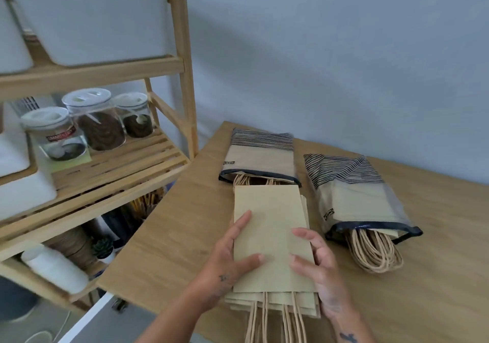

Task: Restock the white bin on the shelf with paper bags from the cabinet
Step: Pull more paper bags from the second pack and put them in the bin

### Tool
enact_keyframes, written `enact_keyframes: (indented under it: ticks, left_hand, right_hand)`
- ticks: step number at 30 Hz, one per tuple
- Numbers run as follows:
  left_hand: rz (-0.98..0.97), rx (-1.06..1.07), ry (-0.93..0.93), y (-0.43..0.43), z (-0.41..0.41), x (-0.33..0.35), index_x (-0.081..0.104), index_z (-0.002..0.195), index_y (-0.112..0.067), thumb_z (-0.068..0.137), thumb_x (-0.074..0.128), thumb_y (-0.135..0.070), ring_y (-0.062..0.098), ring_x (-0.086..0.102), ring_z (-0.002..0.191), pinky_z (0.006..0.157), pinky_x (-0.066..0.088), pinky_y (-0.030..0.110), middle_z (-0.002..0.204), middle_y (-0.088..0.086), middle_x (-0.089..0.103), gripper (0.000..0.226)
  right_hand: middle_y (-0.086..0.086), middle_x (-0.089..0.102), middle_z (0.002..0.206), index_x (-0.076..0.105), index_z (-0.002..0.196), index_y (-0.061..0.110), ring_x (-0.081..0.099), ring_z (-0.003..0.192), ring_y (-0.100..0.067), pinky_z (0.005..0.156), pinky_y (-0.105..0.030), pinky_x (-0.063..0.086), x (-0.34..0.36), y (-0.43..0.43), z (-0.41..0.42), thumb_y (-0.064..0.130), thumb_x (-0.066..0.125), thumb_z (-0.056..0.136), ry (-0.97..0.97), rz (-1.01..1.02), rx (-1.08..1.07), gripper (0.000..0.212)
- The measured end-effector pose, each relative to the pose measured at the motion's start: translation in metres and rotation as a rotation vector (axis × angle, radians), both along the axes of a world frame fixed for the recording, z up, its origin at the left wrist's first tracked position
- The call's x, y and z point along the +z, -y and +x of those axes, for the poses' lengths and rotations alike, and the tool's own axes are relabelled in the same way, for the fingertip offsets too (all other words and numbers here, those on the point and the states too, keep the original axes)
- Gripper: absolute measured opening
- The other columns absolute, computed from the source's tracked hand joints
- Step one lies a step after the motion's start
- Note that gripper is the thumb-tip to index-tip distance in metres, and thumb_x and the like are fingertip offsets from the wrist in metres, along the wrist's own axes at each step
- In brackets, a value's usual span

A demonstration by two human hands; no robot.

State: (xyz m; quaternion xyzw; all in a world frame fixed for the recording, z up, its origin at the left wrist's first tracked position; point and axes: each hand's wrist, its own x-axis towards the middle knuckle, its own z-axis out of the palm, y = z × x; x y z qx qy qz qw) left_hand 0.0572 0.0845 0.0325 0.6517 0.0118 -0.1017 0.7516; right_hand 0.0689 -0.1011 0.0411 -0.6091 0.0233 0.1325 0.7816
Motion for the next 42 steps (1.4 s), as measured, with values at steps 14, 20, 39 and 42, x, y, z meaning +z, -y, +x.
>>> enact_keyframes:
  ticks: [14,20,39,42]
  left_hand:
    - [0.126,0.278,0.250,-0.070,0.027,0.134,0.044,0.126,-0.041,0.063,0.081,0.005,0.009,0.063,0.109,0.095,0.051,0.032,0.123,-0.006,0.060,0.087]
    - [0.220,0.397,0.546,-0.144,0.078,0.266,0.040,0.132,-0.043,0.066,0.077,0.005,0.013,0.067,0.099,0.085,0.057,0.036,0.115,-0.005,0.059,0.090]
    - [0.653,0.431,0.539,-0.408,0.307,0.404,-0.004,0.147,-0.033,0.077,0.074,-0.018,0.022,0.049,0.117,0.085,0.053,0.031,0.136,0.005,0.035,0.106]
    - [0.762,0.264,0.287,-0.419,0.322,0.368,-0.018,0.144,-0.034,0.079,0.072,-0.026,0.016,0.060,0.097,0.078,0.056,0.030,0.125,0.004,0.047,0.111]
  right_hand:
    - [-0.004,0.074,0.066,0.074,0.060,0.032,0.068,0.056,-0.011,0.050,-0.012,0.050,0.111,-0.086,0.097,-0.005,0.066,0.037,0.419,0.047,0.271,0.044]
    - [0.010,0.070,0.092,0.063,0.095,0.033,0.069,0.076,-0.007,0.058,-0.020,0.056,0.254,-0.160,0.158,0.053,0.087,0.033,0.767,0.000,0.501,0.069]
    - [-0.009,0.056,0.113,0.050,0.118,0.032,0.063,0.091,-0.022,0.065,-0.027,0.057,0.394,-0.441,0.409,0.014,0.076,0.065,0.822,-0.222,0.568,0.061]
    - [-0.008,0.055,0.115,0.042,0.122,0.028,0.061,0.094,-0.022,0.074,-0.031,0.056,0.359,-0.445,0.428,0.010,0.076,0.072,0.738,-0.425,0.648,0.063]
